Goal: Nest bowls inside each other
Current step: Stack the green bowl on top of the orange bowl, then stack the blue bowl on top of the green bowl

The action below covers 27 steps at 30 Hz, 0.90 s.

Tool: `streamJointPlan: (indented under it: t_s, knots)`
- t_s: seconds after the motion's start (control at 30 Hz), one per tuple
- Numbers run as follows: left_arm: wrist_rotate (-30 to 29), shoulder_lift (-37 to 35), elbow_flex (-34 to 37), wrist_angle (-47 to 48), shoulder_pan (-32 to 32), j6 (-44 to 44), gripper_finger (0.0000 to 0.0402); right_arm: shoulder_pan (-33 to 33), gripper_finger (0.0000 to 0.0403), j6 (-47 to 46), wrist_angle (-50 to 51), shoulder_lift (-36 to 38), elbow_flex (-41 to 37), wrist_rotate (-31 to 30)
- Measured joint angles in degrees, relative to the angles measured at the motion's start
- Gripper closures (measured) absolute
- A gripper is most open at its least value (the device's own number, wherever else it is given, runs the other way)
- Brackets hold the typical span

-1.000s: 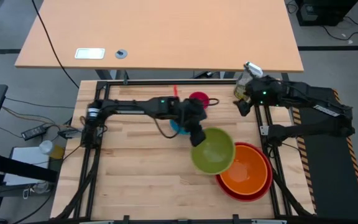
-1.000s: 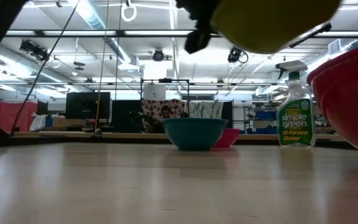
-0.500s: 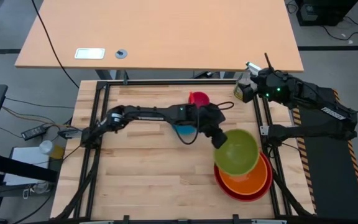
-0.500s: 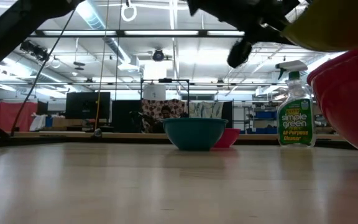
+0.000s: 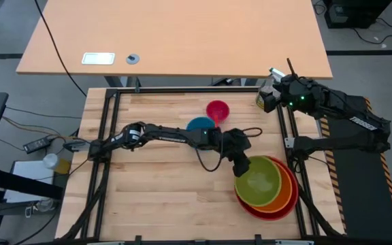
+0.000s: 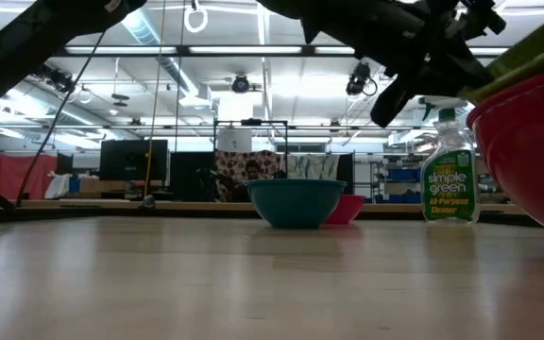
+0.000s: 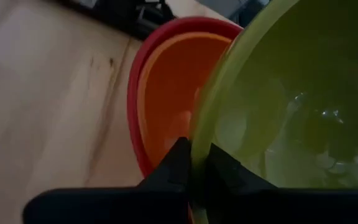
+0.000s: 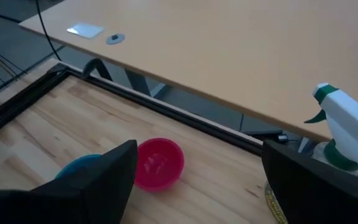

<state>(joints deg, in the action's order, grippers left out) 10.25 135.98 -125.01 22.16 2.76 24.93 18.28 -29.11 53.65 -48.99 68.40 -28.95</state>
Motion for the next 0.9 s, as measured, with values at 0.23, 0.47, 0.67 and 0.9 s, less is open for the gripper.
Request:
streamJointPlan:
  t_s: [0.23, 0.47, 0.67, 0.9]
  knots:
    - [-3.5, -0.1, 0.1, -0.7, 1.8, -3.3, 0.0350, 0.0, 0.0056, -0.7, 0.0, -0.2, 0.0, 1.0]
    - [-6.3, -0.2, 0.7, 0.3, 1.9, -6.3, 0.0270, 0.0, 0.0056, -0.7, 0.7, -0.2, 0.0, 6.0]
    - [-6.4, -0.2, 0.7, 0.9, 0.7, -7.6, 0.0189, 0.0, 0.0056, -0.9, 3.1, 0.1, 0.0, 6.8]
    - [-6.0, -1.5, 0.5, 5.0, -1.1, -9.3, 0.0164, 0.0, 0.0056, -0.9, 3.4, 0.2, 0.0, 8.2]
